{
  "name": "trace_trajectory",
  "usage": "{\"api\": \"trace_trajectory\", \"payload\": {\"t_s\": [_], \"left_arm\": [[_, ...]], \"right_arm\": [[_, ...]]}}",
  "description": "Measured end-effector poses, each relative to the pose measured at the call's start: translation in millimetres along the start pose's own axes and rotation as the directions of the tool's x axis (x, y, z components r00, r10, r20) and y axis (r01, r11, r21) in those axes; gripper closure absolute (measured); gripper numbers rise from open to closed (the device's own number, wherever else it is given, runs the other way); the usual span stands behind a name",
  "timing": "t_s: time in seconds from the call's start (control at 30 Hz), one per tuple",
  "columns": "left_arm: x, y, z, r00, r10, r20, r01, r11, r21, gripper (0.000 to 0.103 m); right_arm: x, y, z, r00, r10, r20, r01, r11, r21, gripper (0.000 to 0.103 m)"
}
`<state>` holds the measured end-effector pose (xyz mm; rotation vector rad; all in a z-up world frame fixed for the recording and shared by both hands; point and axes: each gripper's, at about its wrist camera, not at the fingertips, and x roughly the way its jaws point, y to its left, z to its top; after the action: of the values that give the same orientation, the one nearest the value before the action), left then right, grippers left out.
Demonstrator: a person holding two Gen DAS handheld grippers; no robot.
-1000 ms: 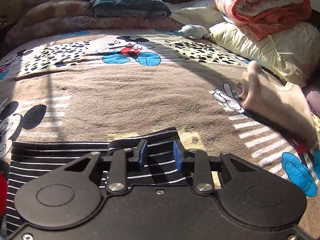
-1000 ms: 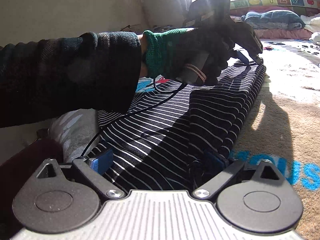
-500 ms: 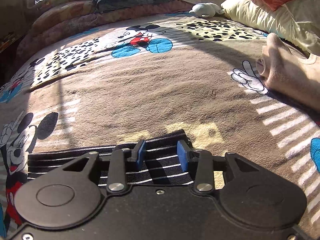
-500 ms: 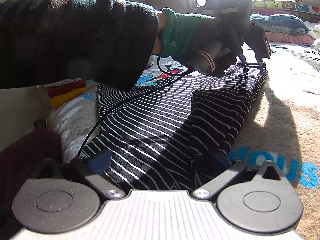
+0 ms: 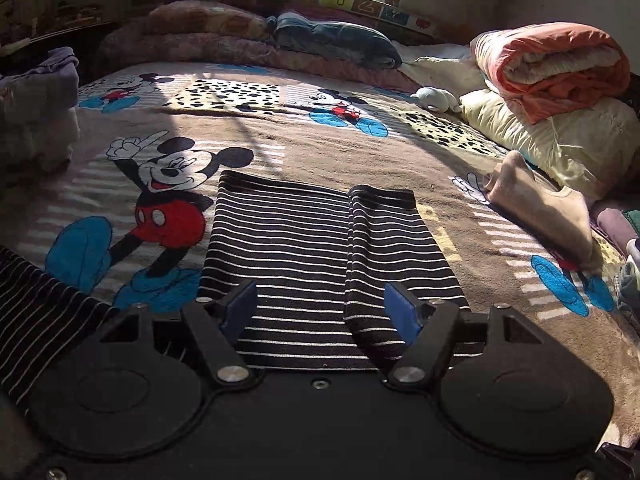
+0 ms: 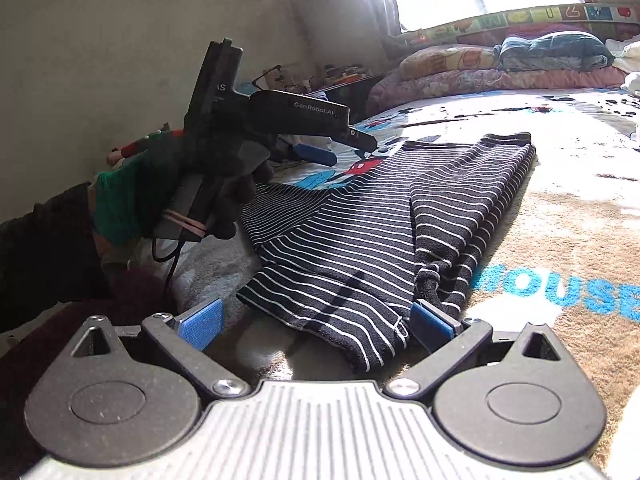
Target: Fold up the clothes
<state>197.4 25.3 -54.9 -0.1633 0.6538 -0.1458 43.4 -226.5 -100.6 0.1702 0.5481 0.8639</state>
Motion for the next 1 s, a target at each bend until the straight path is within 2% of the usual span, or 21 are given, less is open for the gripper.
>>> {"api": "trace_trajectory", "payload": {"t_s": [0.13, 0.23, 0.33, 0.43, 0.53, 0.57, 0.63, 0.7, 0.77, 0.87, 0.9, 1.0], "left_arm": [[-38.7, 37.4, -38.4, 1.000, -0.007, 0.029, 0.010, 0.994, -0.110, 0.030], [-60.4, 66.7, -62.3, 0.997, -0.022, 0.070, 0.038, 0.971, -0.235, 0.027], [-79.0, 101.8, -86.4, 0.992, -0.067, 0.112, 0.105, 0.918, -0.383, 0.021], [-83.7, 130.2, -108.9, 0.992, -0.104, 0.078, 0.129, 0.863, -0.488, 0.021], [-93.3, 150.5, -114.4, 0.989, -0.121, 0.086, 0.148, 0.836, -0.529, 0.022], [-96.5, 155.8, -113.7, 0.989, -0.116, 0.087, 0.145, 0.833, -0.534, 0.022], [-100.6, 163.1, -108.5, 0.995, -0.064, 0.078, 0.096, 0.848, -0.521, 0.022], [-99.9, 176.4, -107.7, 0.995, -0.058, 0.078, 0.092, 0.830, -0.550, 0.022], [-98.2, 192.4, -108.7, 0.993, -0.076, 0.090, 0.115, 0.786, -0.608, 0.022], [-96.0, 210.2, -102.1, 0.994, -0.048, 0.097, 0.100, 0.756, -0.646, 0.022], [-95.1, 216.4, -100.0, 0.994, -0.038, 0.100, 0.094, 0.746, -0.659, 0.022], [-91.0, 233.5, -94.9, 0.993, 0.000, 0.118, 0.084, 0.702, -0.708, 0.022]], "right_arm": [[4.5, 15.9, -0.5, 0.999, -0.004, 0.036, 0.004, 1.000, -0.004, 0.004], [7.9, 27.8, -0.8, 0.998, -0.006, 0.063, 0.007, 1.000, -0.006, 0.004], [14.7, 37.0, 1.3, 0.996, -0.027, 0.082, 0.027, 1.000, -0.001, 0.004], [23.1, 44.8, 4.0, 0.994, -0.059, 0.090, 0.059, 0.998, 0.004, 0.004], [29.9, 47.4, 5.3, 0.992, -0.094, 0.087, 0.092, 0.995, 0.029, 0.004], [30.7, 47.3, 5.5, 0.990, -0.106, 0.089, 0.102, 0.994, 0.044, 0.004], [29.5, 46.2, 5.9, 0.986, -0.135, 0.100, 0.128, 0.989, 0.078, 0.004], [21.4, 43.0, 6.2, 0.975, -0.180, 0.127, 0.165, 0.979, 0.121, 0.005], [8.1, 34.0, 5.9, 0.956, -0.242, 0.167, 0.210, 0.959, 0.191, 0.005], [-16.5, 3.6, 1.1, 0.911, -0.344, 0.227, 0.248, 0.897, 0.365, 0.005], [-22.5, -9.0, -3.6, 0.899, -0.368, 0.235, 0.244, 0.870, 0.429, 0.005], [-37.6, -49.4, -22.2, 0.870, -0.432, 0.238, 0.204, 0.754, 0.625, 0.009]]}}
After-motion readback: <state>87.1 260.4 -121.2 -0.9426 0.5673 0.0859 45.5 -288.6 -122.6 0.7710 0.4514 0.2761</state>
